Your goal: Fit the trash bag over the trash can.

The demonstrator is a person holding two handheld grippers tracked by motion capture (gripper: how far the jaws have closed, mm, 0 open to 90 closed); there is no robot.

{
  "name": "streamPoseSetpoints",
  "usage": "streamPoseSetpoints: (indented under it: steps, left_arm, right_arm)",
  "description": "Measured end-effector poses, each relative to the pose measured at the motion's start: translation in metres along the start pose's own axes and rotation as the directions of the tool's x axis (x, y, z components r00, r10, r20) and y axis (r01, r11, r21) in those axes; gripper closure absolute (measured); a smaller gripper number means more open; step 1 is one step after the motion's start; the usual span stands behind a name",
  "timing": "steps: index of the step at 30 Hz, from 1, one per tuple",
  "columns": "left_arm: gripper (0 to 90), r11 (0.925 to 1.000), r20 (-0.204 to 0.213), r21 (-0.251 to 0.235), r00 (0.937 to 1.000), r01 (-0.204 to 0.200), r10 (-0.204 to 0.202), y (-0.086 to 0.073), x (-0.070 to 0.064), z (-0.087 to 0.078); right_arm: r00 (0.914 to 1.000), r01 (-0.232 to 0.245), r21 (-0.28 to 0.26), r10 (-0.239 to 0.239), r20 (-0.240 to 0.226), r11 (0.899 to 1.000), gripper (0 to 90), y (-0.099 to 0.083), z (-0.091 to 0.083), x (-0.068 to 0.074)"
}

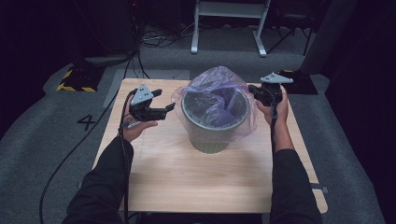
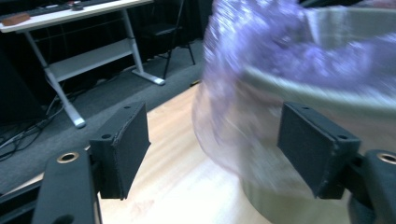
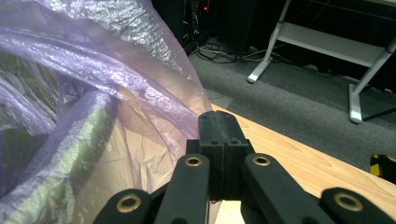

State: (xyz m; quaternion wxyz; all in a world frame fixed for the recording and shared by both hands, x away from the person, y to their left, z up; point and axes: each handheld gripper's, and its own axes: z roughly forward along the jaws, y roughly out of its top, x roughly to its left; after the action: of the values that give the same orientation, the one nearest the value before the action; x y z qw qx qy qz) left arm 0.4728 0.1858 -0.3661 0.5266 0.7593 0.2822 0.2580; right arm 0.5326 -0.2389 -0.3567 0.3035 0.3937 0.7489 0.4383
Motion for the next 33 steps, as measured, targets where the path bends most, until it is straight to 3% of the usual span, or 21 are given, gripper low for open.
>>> streamPoseSetpoints:
  steps: [6,9,13,14,18,20,22,24,30,33]
  left_arm:
    - [23.2,0.999,0.004,0.045,1.0,0.007,-0.007,0.018,0.007,0.03]
    - [28.0,0.9985,0.004,0.05,0.9997,0.023,-0.023,0.024,0.011,0.04]
    - [47.6,0.9967,0.04,0.066,0.9979,0.047,-0.05,0.032,0.017,0.054]
    - [53.2,0.9961,0.03,0.078,0.9986,0.041,-0.043,0.033,0.017,0.056]
    - [85.5,0.9941,0.024,0.101,0.9988,0.04,-0.043,0.031,0.019,0.07]
    - [89.6,0.9915,0.029,0.121,0.9982,0.048,-0.052,0.029,0.018,0.077]
    - [89.8,0.9853,0.012,0.167,0.9991,0.038,-0.04,0.026,0.016,0.085]
    - [89.9,0.9742,0.006,0.222,0.9991,0.038,-0.041,0.021,0.014,0.095]
    - [89.9,0.9506,0.044,0.307,0.9971,0.046,-0.062,0.006,0.006,0.115]
    - [89.9,0.9365,0.061,0.345,0.994,0.065,-0.091,0.0,0.004,0.123]
  right_arm:
    - [0.9999,0.005,-0.003,-0.005,-0.01,1.0,90.0,-0.001,-0.002,0.001]
    - [0.9999,0.002,-0.003,-0.002,-0.014,1.0,89.6,-0.004,-0.001,0.002]
    - [0.9998,-0.004,-0.007,0.003,-0.021,1.0,89.6,-0.006,0.0,0.001]
    - [0.9997,-0.005,-0.005,0.005,-0.023,1.0,89.5,-0.007,0.0,0.001]
    - [0.9997,-0.009,-0.001,0.009,-0.021,1.0,89.7,-0.009,0.002,0.001]
    - [0.9996,-0.012,0.001,0.012,-0.026,1.0,90.0,-0.011,0.005,0.001]
    - [1.0,-0.002,0.014,0.002,-0.009,1.0,90.0,-0.013,0.007,0.002]
    - [1.0,-0.008,0.015,0.008,0.0,1.0,90.0,-0.017,0.01,0.002]
    - [0.9996,-0.012,0.056,0.014,-0.025,0.998,90.0,-0.03,0.024,0.007]
    - [0.9982,-0.039,0.072,0.042,-0.042,0.997,90.0,-0.034,0.029,0.008]
